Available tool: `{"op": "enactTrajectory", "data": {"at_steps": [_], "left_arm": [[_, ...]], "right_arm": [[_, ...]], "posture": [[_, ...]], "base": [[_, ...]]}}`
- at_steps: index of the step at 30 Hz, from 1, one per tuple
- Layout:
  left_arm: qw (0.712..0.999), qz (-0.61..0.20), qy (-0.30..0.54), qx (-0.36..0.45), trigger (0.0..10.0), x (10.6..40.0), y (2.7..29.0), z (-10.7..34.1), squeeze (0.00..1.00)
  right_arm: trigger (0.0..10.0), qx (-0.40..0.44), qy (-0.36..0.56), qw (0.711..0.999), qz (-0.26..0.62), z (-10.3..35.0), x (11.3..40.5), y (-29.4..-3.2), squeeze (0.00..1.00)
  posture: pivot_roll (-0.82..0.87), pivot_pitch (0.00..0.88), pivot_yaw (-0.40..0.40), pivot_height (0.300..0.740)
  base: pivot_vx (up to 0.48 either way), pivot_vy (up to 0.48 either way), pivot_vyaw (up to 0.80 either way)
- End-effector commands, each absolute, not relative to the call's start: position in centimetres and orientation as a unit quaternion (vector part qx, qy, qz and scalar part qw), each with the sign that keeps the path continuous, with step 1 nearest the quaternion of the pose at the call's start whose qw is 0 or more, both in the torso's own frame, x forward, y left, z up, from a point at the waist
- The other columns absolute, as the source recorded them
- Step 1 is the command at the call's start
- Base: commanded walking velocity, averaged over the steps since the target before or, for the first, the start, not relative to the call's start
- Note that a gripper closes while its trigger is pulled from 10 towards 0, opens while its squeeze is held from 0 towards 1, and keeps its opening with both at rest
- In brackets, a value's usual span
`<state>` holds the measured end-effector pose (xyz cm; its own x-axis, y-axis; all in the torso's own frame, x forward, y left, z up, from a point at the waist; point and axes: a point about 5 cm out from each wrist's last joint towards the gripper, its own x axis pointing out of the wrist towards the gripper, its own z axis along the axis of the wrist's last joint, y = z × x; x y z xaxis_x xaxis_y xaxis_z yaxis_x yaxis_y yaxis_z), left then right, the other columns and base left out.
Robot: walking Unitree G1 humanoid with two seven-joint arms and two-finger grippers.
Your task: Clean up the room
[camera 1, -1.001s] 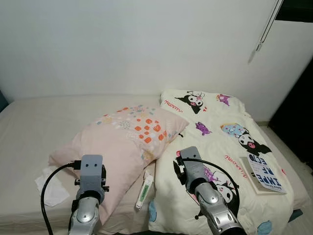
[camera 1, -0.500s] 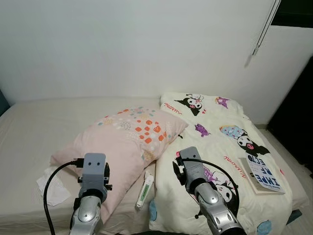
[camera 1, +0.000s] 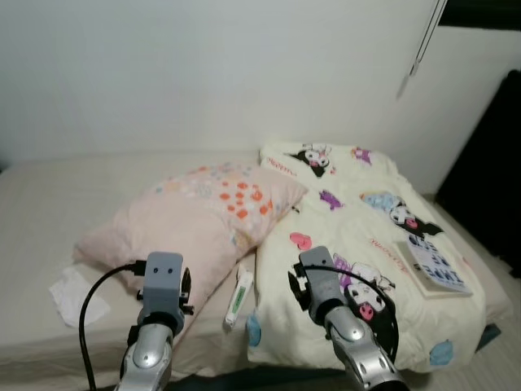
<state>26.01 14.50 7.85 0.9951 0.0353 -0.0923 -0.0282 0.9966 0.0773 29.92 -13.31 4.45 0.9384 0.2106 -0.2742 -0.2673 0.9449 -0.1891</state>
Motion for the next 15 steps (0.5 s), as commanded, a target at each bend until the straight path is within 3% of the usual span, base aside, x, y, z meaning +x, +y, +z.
{"op": "enactTrajectory", "data": {"at_steps": [1, 15], "left_arm": [[0.998, 0.007, 0.051, 0.04, 10.0, 26.0, 14.1, 7.8, 0.0], [0.997, -0.016, 0.049, 0.061, 10.0, 26.4, 14.4, 9.0, 0.0]], "right_arm": [[10.0, -0.106, 0.128, 0.979, 0.115, 4.4, 29.9, -13.6, 0.0], [10.0, -0.105, 0.124, 0.981, 0.11, 4.8, 30.5, -13.5, 0.0]], "posture": [[0.03, 0.034, -0.059, 0.627], [0.06, 0.064, -0.026, 0.627]], "base": [[0.0, 0.0, 0.0], [0.0, 0.0, 0.0]]}}
